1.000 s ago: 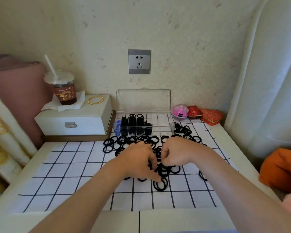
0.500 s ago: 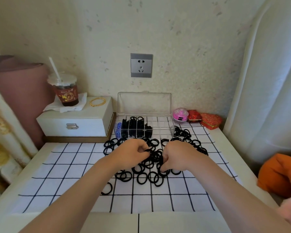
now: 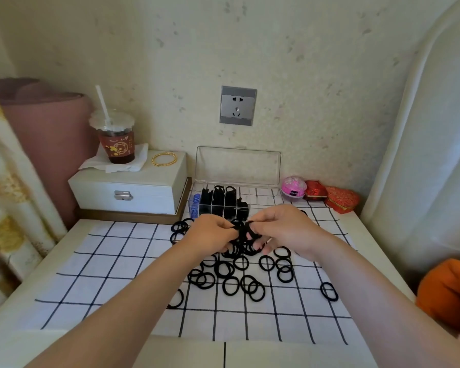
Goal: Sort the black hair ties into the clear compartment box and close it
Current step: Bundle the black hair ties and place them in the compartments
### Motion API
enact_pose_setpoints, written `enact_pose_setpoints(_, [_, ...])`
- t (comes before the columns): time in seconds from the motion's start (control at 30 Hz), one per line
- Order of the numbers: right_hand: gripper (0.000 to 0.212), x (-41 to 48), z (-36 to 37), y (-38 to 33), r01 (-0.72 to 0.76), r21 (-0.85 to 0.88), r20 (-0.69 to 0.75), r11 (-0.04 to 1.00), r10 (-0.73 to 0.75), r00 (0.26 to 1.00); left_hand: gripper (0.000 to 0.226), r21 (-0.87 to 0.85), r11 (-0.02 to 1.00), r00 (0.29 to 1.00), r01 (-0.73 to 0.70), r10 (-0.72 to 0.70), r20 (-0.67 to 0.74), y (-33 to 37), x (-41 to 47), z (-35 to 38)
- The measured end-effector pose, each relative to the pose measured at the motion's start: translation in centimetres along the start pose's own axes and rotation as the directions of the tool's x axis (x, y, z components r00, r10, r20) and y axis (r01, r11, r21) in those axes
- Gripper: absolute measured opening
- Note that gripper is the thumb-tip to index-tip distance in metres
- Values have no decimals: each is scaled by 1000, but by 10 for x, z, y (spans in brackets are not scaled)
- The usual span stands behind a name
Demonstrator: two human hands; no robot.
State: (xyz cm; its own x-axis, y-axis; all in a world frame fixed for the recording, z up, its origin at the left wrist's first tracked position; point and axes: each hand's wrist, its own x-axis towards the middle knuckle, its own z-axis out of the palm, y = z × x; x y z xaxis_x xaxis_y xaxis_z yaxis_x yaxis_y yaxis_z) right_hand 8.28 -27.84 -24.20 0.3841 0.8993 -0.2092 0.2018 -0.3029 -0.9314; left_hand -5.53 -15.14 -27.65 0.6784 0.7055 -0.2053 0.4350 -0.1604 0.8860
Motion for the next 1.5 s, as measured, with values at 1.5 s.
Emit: enact_pose_setpoints(1.5, [20, 33, 20, 26, -161, -813, -168, 559, 39, 985, 17, 91, 993, 997, -74, 75, -6, -6, 3, -17])
